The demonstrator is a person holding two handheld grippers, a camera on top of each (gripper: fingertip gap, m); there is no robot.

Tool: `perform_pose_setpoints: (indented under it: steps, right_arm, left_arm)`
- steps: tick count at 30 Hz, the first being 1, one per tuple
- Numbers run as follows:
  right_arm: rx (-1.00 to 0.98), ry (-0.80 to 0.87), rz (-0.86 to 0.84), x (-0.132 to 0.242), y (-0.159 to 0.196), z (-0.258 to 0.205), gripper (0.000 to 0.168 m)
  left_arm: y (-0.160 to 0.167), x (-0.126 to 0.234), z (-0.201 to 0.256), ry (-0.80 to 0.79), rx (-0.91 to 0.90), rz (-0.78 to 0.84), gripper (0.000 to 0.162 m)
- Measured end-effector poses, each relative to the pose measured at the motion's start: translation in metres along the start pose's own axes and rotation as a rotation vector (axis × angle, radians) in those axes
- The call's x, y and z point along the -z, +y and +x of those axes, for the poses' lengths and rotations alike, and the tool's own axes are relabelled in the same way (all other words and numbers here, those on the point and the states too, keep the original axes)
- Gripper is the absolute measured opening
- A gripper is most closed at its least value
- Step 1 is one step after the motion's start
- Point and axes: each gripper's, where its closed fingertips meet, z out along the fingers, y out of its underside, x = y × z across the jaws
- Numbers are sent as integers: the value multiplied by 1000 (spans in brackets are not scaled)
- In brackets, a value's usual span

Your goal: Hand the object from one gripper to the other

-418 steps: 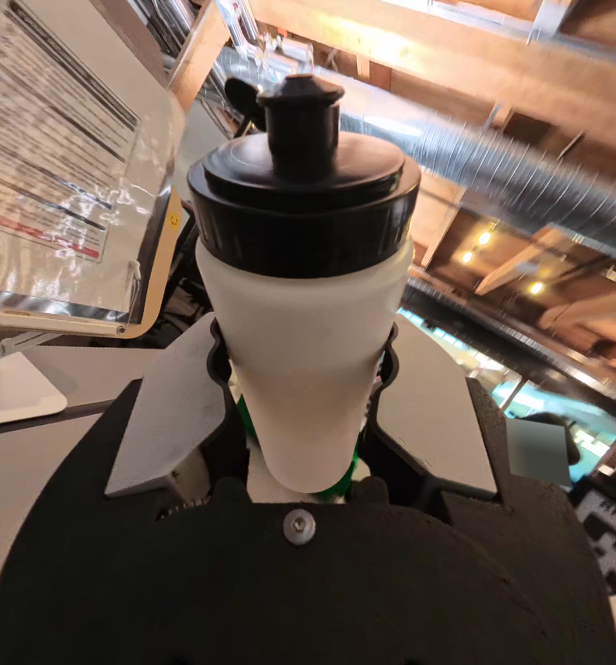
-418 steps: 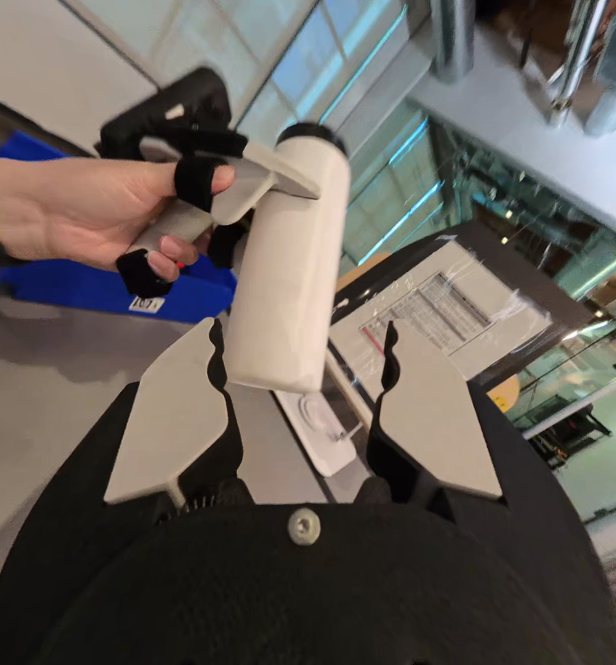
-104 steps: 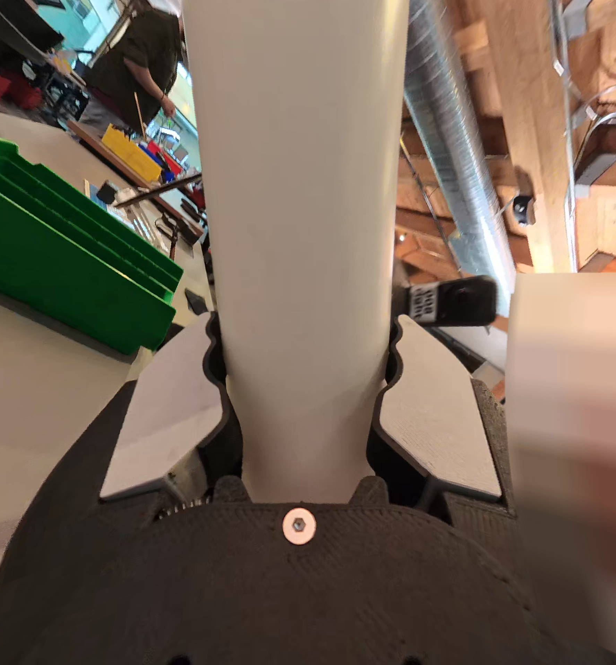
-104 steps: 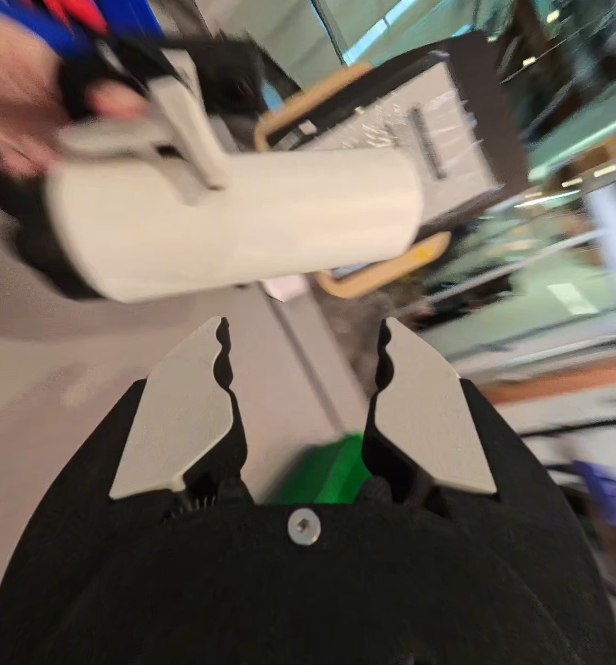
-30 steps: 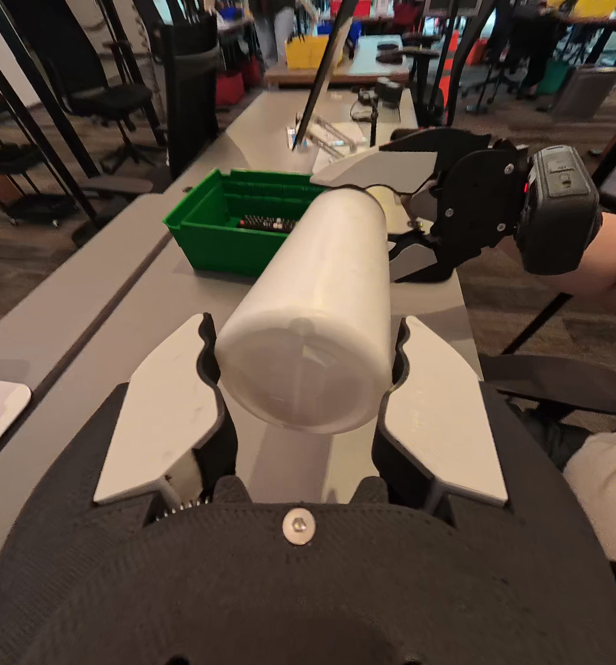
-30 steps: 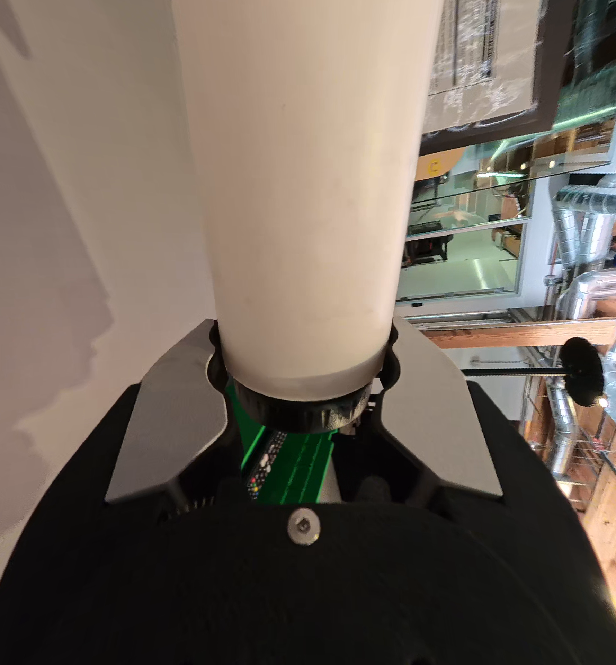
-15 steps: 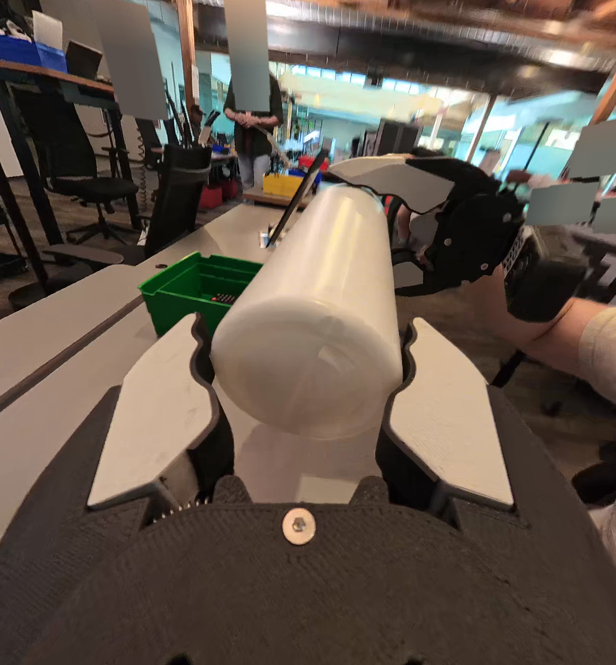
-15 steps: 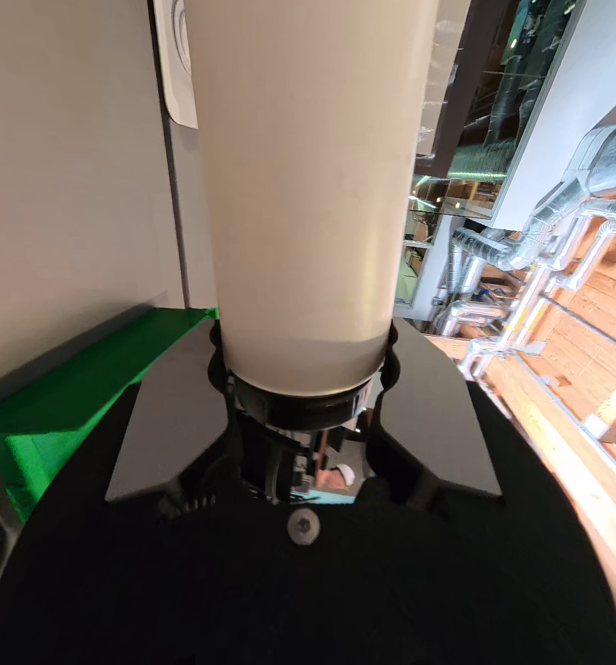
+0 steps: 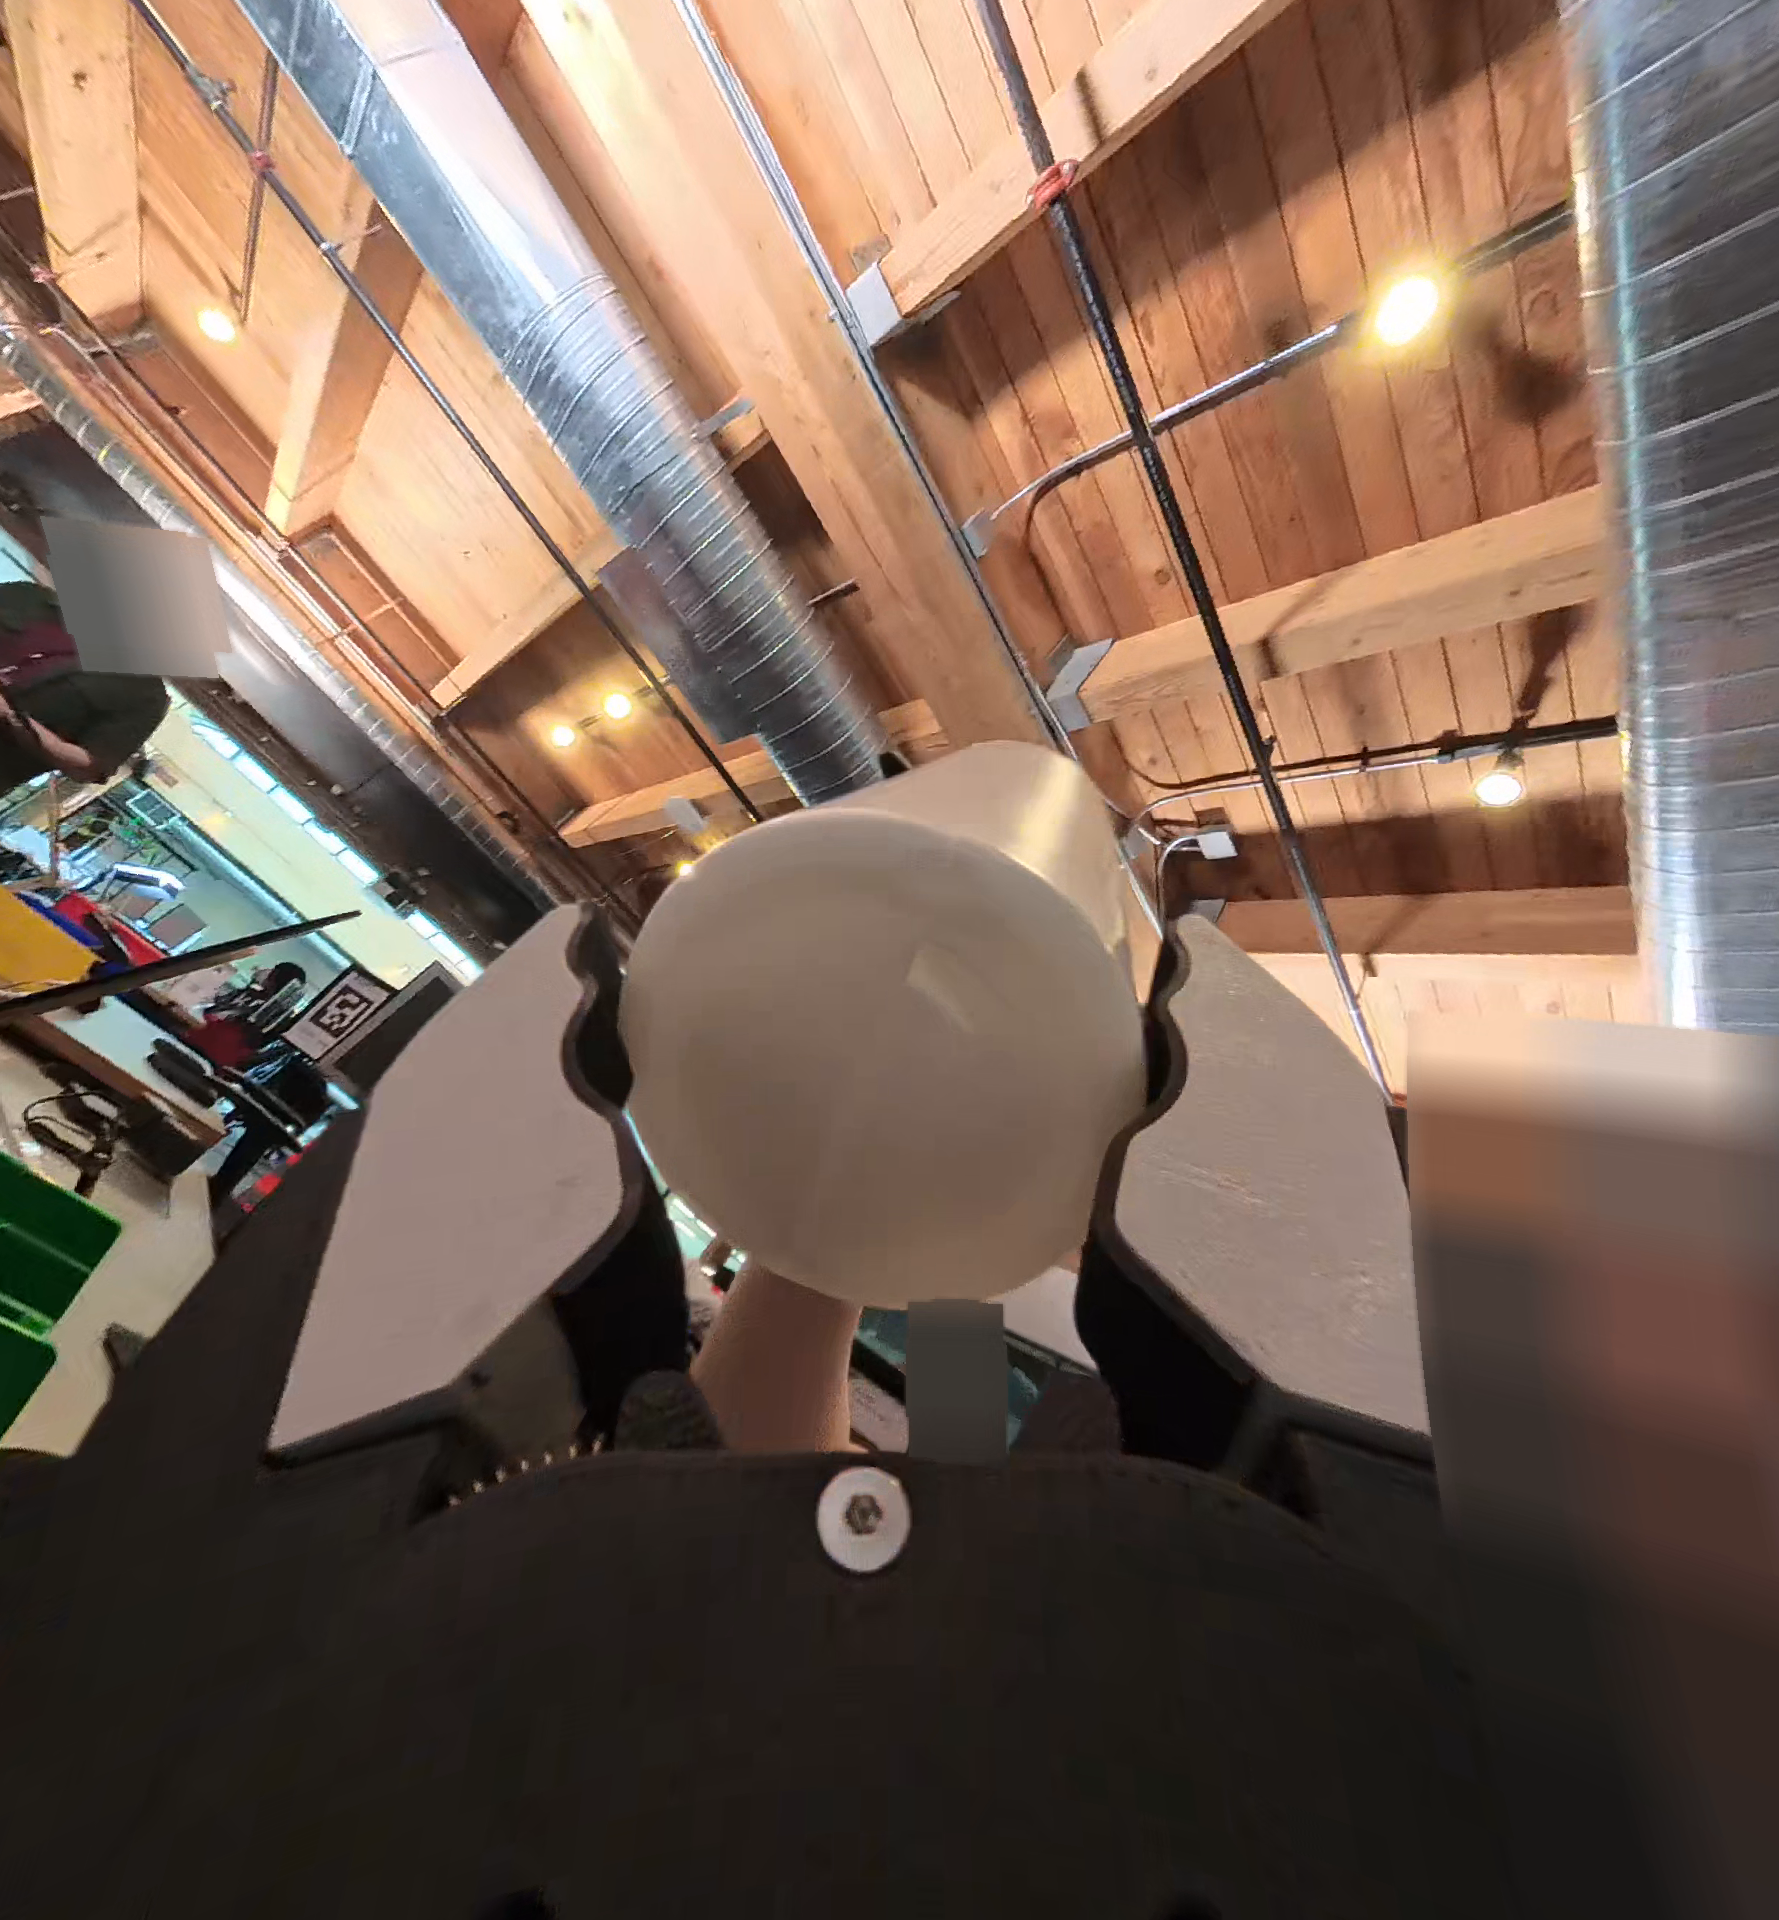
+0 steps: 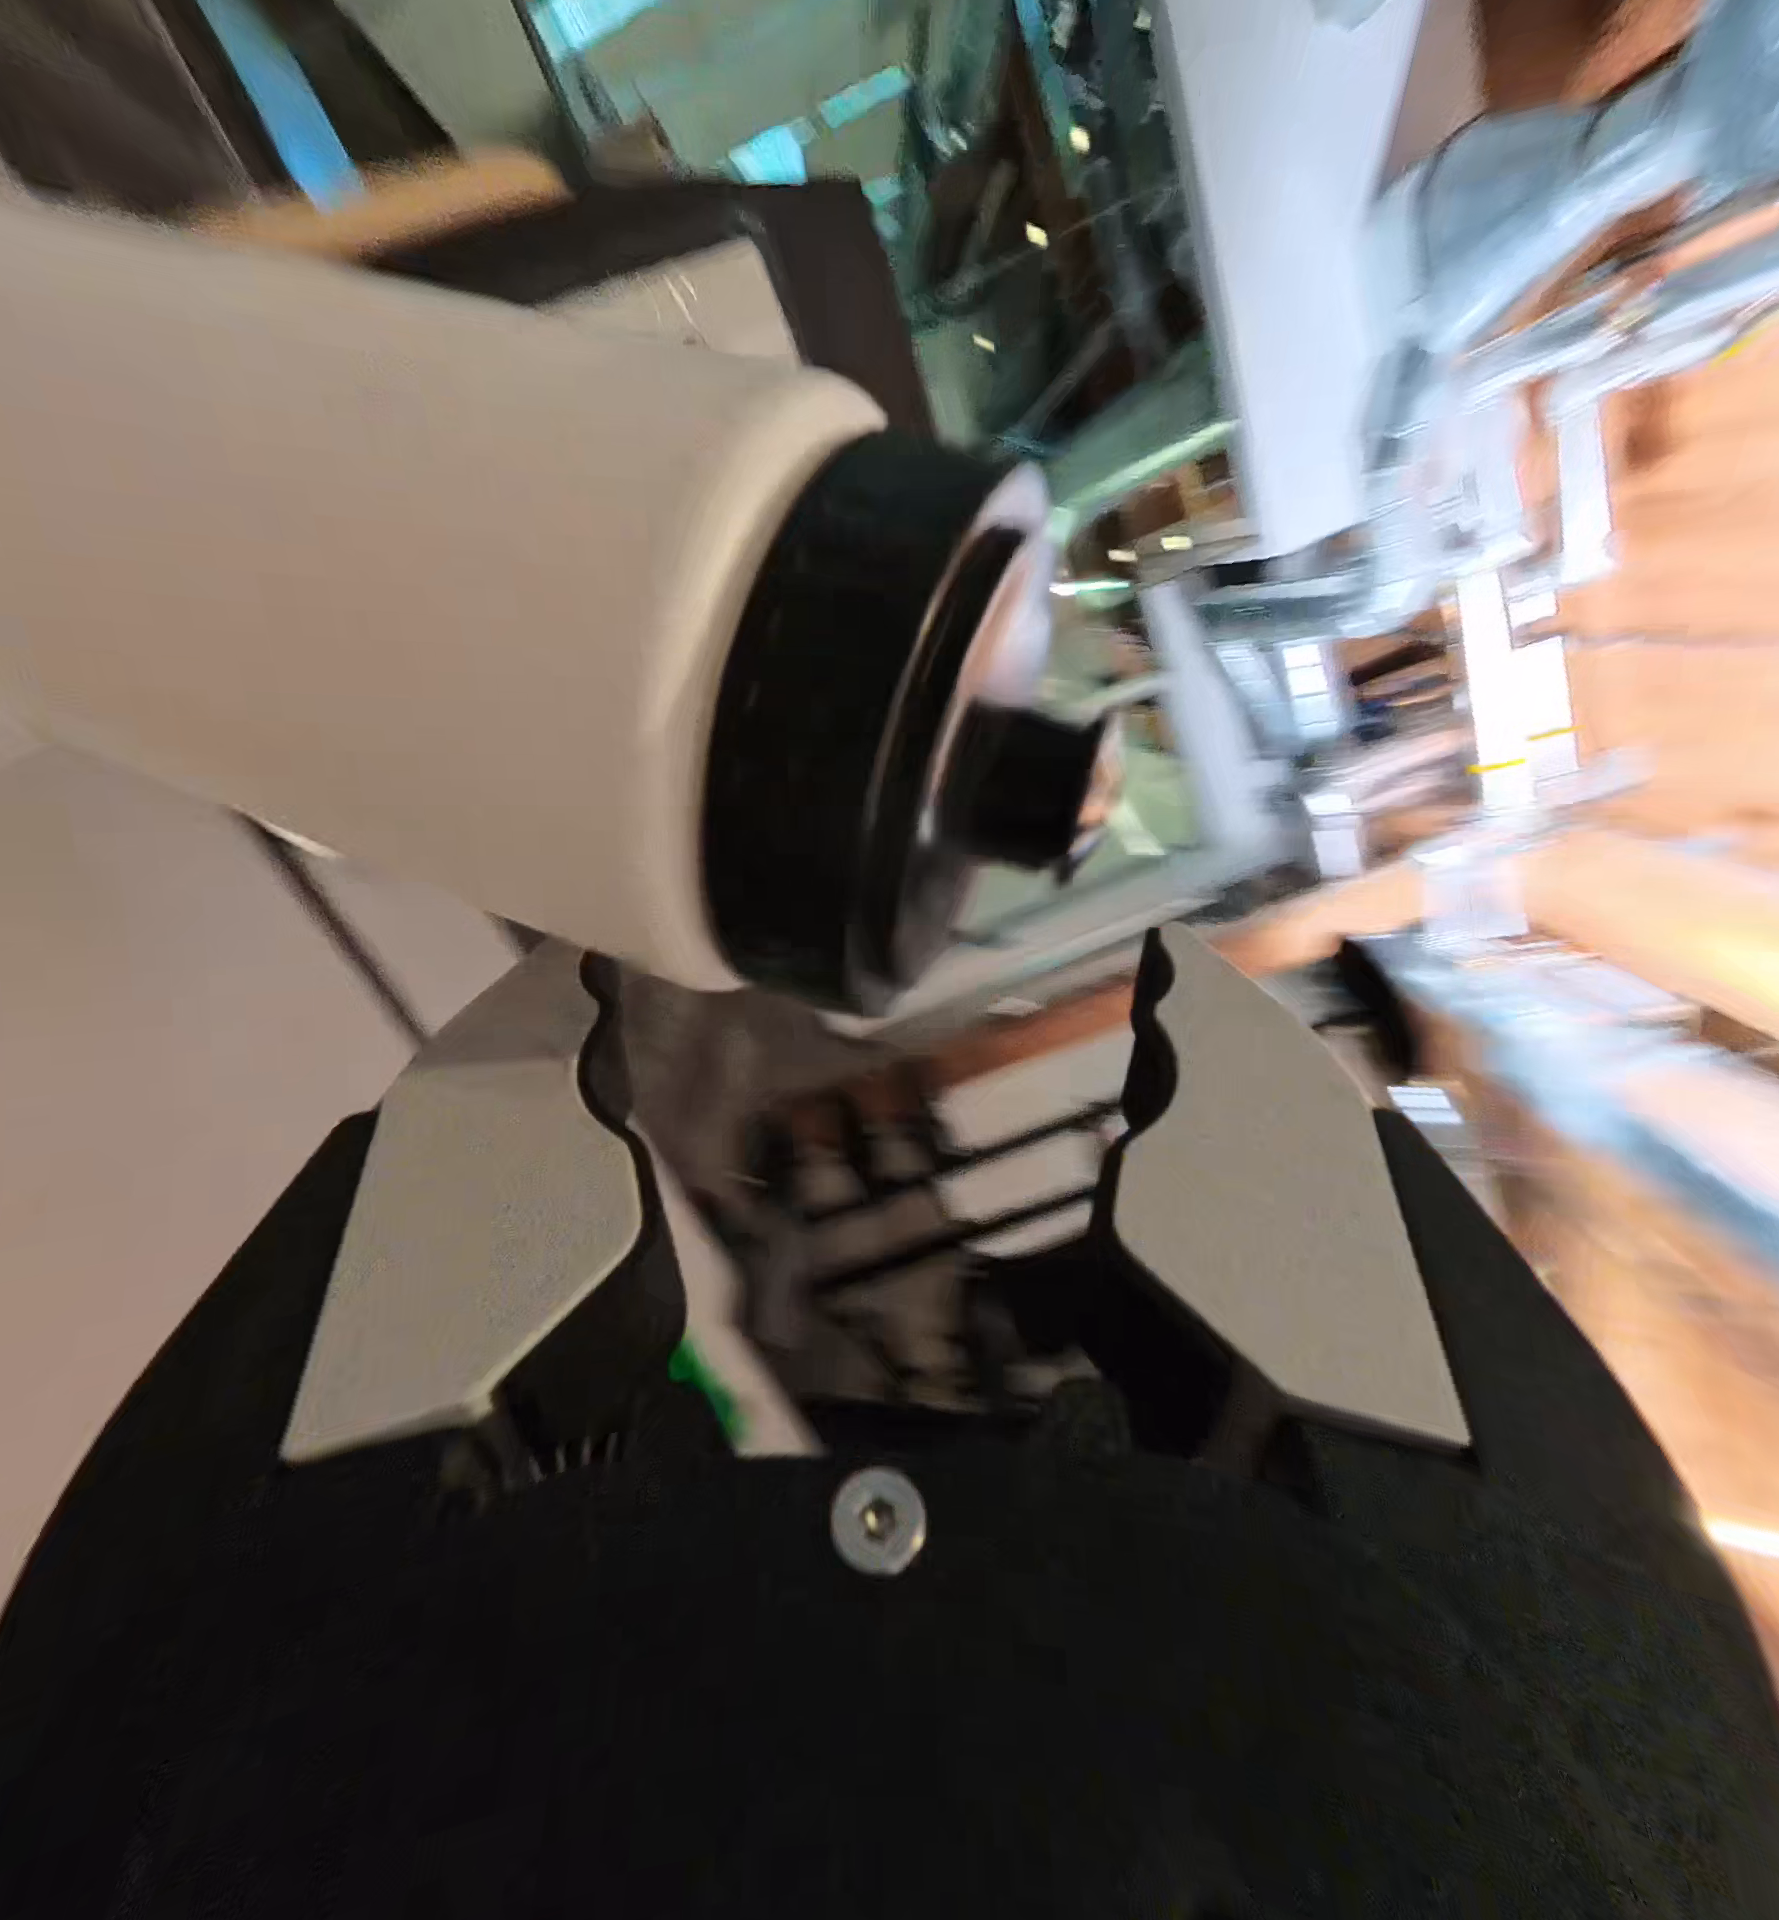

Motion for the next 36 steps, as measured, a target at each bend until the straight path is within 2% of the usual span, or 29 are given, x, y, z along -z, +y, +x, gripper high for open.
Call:
perform_pose_setpoints:
  steps: [2,4,7,12,14,16,18,22,25,28,31,33,36]
  right_arm:
    - [-319,-163,52,-5,-1,-26,95]
    - [-545,-317,67,-9,-2,-52,95]
    - [-722,-510,154,-5,-15,-76,87]
    - [-980,-781,361,14,-46,-86,95]
    - [-1129,-762,446,14,-53,-74,91]
    - [-1285,-670,541,9,-50,-55,87]
    - [-1367,-612,600,3,-46,-49,87]
    - [-1334,-634,604,3,-41,-55,88]
    - [-1262,-603,549,-2,-30,-58,87]
    - [-1062,-445,425,-14,-8,-65,87]
    - [-822,-325,312,-22,9,-85,87]
    - [-652,-260,251,-25,17,-101,87]
    - [-414,-172,183,-28,24,-119,87]
  left_arm:
    - [3,-3,6,2,-36,-6,94]
    - [10,-6,7,-28,-82,-41,94]
    - [10,-7,11,-22,-76,-21,94]
    - [7,-5,7,-25,-41,16,93]
    - [14,-6,2,-38,-66,-10,93]
    - [28,-11,-3,-52,-109,-61,93]
    - [46,-15,-9,-78,-147,-132,94]
    - [67,-16,-18,-105,-207,-270,94]
    - [60,-8,-36,-221,-373,-347,94]
    - [30,4,-42,-371,-697,-385,96]
    - [11,3,-19,-460,-995,-448,96]
    - [9,-3,1,-512,-1125,-487,96]
    - [23,-17,30,-521,-1252,-507,88]
